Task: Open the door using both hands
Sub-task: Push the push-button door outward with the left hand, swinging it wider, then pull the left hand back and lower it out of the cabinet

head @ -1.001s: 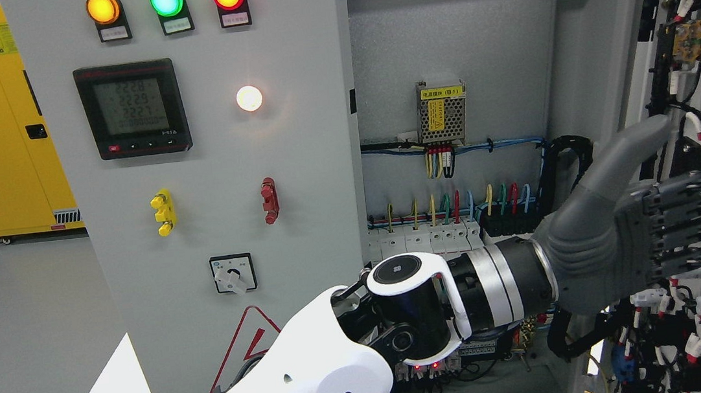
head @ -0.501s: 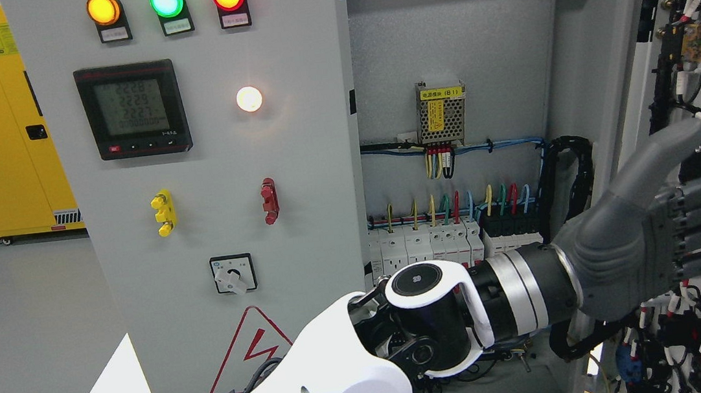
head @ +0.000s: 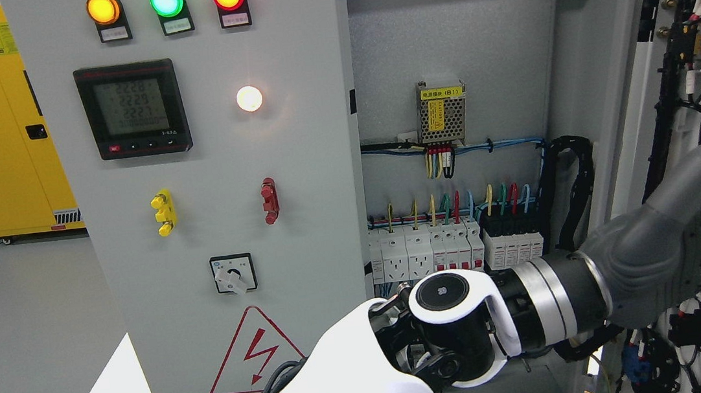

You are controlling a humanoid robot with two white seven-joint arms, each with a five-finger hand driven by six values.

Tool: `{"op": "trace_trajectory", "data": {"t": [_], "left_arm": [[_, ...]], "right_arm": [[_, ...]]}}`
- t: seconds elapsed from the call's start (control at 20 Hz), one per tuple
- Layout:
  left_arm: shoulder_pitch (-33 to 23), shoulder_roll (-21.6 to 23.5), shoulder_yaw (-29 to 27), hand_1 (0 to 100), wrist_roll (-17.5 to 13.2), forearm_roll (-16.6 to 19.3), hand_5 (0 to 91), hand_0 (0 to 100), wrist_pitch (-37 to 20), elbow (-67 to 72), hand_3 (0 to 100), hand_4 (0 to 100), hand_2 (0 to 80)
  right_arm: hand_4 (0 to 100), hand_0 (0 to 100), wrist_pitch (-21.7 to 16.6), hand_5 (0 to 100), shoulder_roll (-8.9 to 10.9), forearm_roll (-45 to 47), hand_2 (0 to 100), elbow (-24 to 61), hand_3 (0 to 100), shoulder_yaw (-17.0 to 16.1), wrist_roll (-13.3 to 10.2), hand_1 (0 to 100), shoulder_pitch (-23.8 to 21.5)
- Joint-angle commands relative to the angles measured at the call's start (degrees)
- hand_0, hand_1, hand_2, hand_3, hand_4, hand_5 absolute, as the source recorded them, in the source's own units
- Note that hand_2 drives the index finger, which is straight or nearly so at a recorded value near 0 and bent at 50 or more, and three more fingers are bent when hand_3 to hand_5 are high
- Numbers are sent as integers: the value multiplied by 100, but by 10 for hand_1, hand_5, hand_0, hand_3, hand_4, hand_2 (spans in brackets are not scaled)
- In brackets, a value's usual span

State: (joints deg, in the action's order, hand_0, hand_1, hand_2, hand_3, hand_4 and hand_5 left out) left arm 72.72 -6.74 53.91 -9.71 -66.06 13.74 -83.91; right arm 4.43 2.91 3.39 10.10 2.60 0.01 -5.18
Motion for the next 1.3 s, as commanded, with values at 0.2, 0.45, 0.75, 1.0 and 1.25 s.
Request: {"op": "trace_trajectory", "data": {"t": [0.2, 0.45, 0.75, 1.0, 1.25], "left_arm": [[-3, -363, 6, 0, -5, 129, 0, 0, -100, 489, 0, 0, 0], [-3, -371, 6, 0, -48, 93, 0, 0, -100, 630, 0, 0, 0], [-73, -302, -125, 0, -84, -38, 0, 0, -12, 385, 0, 0, 0], [-319, 321, -599, 0, -128, -82, 0, 0, 111, -195, 0, 0, 0], [-688, 990, -1136, 0, -136, -293, 0, 0, 216, -511, 0, 0, 0]], "right_arm": [[0, 215, -3, 0, -1, -5, 0, 1, 0, 3, -1, 70, 0], [0, 214, -3, 0, -1, -5, 0, -8, 0, 12, 8, 70, 0], [0, 214, -3, 0, -1, 3, 0, 1, 0, 12, 8, 69, 0], [0, 214, -21, 0, -1, 3, 0, -8, 0, -5, 17, 69, 0], [0, 214, -29, 0, -1, 3, 0, 1, 0, -23, 245, 70, 0]]}}
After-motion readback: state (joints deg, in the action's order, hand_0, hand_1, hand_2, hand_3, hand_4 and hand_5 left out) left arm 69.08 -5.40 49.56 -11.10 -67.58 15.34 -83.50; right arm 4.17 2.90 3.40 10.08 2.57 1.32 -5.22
